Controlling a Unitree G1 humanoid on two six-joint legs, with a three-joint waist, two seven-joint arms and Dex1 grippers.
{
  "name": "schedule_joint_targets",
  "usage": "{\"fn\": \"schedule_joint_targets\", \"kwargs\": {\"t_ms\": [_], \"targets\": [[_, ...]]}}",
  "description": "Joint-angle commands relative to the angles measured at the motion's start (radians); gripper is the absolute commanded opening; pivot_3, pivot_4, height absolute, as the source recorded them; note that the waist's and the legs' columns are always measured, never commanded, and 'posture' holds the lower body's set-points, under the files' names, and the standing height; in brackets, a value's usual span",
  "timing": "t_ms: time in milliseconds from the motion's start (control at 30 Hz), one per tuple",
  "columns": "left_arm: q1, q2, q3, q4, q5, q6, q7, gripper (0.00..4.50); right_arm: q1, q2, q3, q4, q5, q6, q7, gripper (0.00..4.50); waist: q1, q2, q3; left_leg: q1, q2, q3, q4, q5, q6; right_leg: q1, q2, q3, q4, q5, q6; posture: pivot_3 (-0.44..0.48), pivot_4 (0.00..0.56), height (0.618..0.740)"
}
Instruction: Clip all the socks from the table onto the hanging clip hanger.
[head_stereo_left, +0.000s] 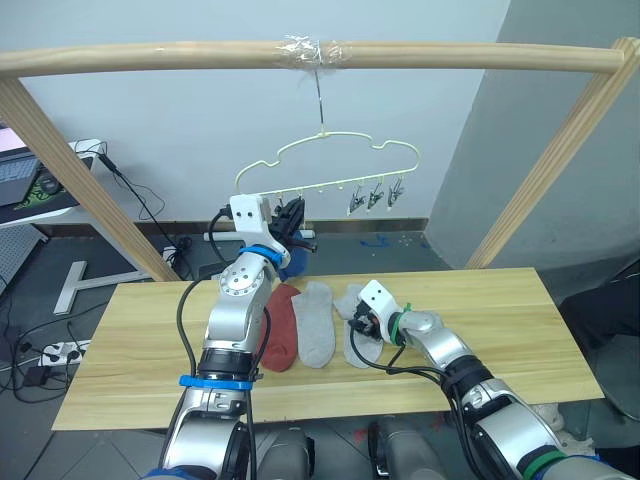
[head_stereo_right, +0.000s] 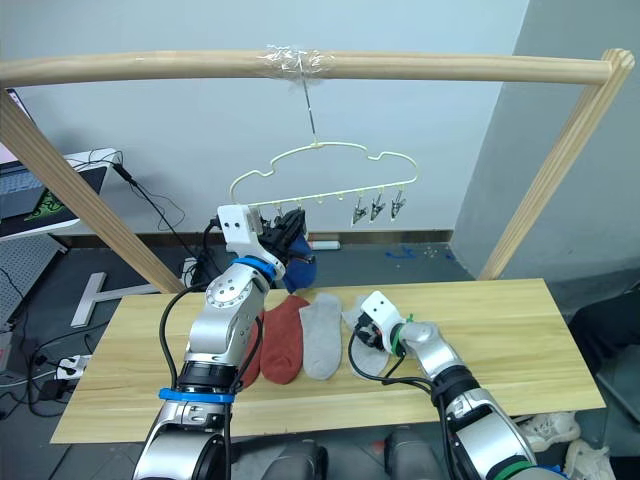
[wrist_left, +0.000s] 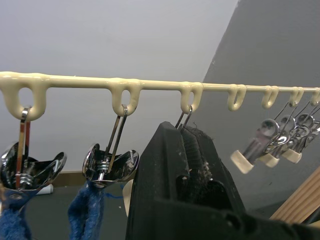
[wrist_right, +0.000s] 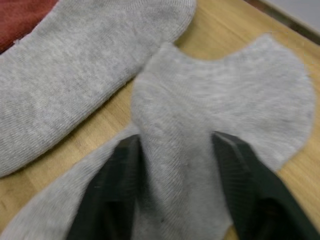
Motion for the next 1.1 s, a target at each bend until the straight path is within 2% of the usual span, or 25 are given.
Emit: {"fn": "schedule_joint_targets", "kwargs": {"t_ms": [33,67,100,133,267,333,467,567,700,967,1100], "targets": [[-0.005,-0.001,0.002,-0.019,-0.005,0.000,0.003,0.00,0.060,-0.023,0.001,-0.007,0.002,0.066,0.051,0.83,0.000,0.000,0.000,0.000,0.000,0.000,0.000,0.000,0.000,0.000,0.000,0.000,0.000,0.000,0.000,-0.002,0.182,0.740],[-0.004,-0.002,0.001,-0.020,-0.005,0.001,0.002,0.00,0.067,-0.028,-0.001,-0.019,0.001,0.070,0.058,0.35,0.000,0.000,0.000,0.000,0.000,0.000,0.000,0.000,0.000,0.000,0.000,0.000,0.000,0.000,0.000,-0.002,0.182,0.740],[-0.004,-0.002,0.001,-0.020,-0.006,0.002,0.001,0.00,0.079,-0.042,0.001,-0.042,-0.004,0.066,0.070,0.09,0.000,0.000,0.000,0.000,0.000,0.000,0.000,0.000,0.000,0.000,0.000,0.000,0.000,0.000,0.000,-0.002,0.182,0.740],[-0.002,-0.002,0.001,-0.022,-0.006,0.002,0.001,0.00,0.088,-0.051,0.003,-0.059,-0.009,0.063,0.078,0.03,0.000,0.000,0.000,0.000,0.000,0.000,0.000,0.000,0.000,0.000,0.000,0.000,0.000,0.000,0.000,-0.004,0.181,0.740],[-0.001,-0.005,0.021,-0.025,-0.038,0.031,-0.006,0.00,0.141,-0.148,0.025,-0.227,-0.055,-0.125,0.092,0.03,0.003,0.000,0.000,0.000,-0.001,0.000,0.000,0.000,0.000,0.000,0.000,0.000,-0.001,0.000,0.000,-0.006,0.180,0.740],[-0.007,-0.017,0.055,-0.023,-0.095,0.089,-0.006,0.00,0.167,-0.189,0.029,-0.312,-0.057,-0.140,0.112,0.03,0.002,0.000,0.000,-0.001,-0.001,0.000,0.000,0.000,0.000,0.000,0.000,0.000,-0.002,0.000,0.001,-0.008,0.178,0.740],[-0.020,-0.051,0.153,-0.050,-0.299,0.287,-0.014,0.00,0.190,-0.267,0.028,-0.446,-0.104,-0.313,0.066,0.03,-0.005,0.000,0.000,-0.001,0.000,0.001,0.000,0.000,0.000,0.000,-0.001,0.001,-0.002,0.000,0.001,-0.010,0.177,0.740],[-0.018,-0.046,0.175,-0.073,-0.365,0.371,-0.015,0.00,0.199,-0.277,0.013,-0.505,-0.080,-0.338,0.075,0.03,-0.012,0.000,0.000,0.000,0.001,0.001,0.000,0.000,0.000,0.000,0.001,-0.001,-0.001,0.000,0.001,-0.015,0.172,0.740],[-0.038,-0.073,0.271,-0.101,-0.568,0.520,0.008,0.00,0.180,-0.276,-0.028,-0.638,-0.075,-0.424,0.018,0.03,-0.013,0.000,0.000,0.000,0.003,0.000,0.000,0.000,-0.001,0.000,0.002,-0.001,-0.001,0.000,0.001,-0.022,0.168,0.740],[-0.037,-0.064,0.277,-0.120,-0.622,0.557,0.031,0.00,0.160,-0.269,-0.060,-0.692,-0.081,-0.444,-0.045,0.03,0.001,0.000,0.000,-0.001,-0.001,0.000,0.000,0.002,-0.004,0.000,0.000,0.001,-0.003,0.000,0.001,-0.024,0.163,0.740],[-0.043,-0.069,0.282,-0.117,-0.639,0.553,0.046,0.00,0.157,-0.223,-0.047,-0.714,-0.037,-0.444,-0.038,0.03,-0.001,0.000,0.000,-0.001,0.000,0.000,-0.001,0.002,-0.005,0.000,0.000,0.001,-0.002,-0.001,0.001,-0.027,0.159,0.740]]}}
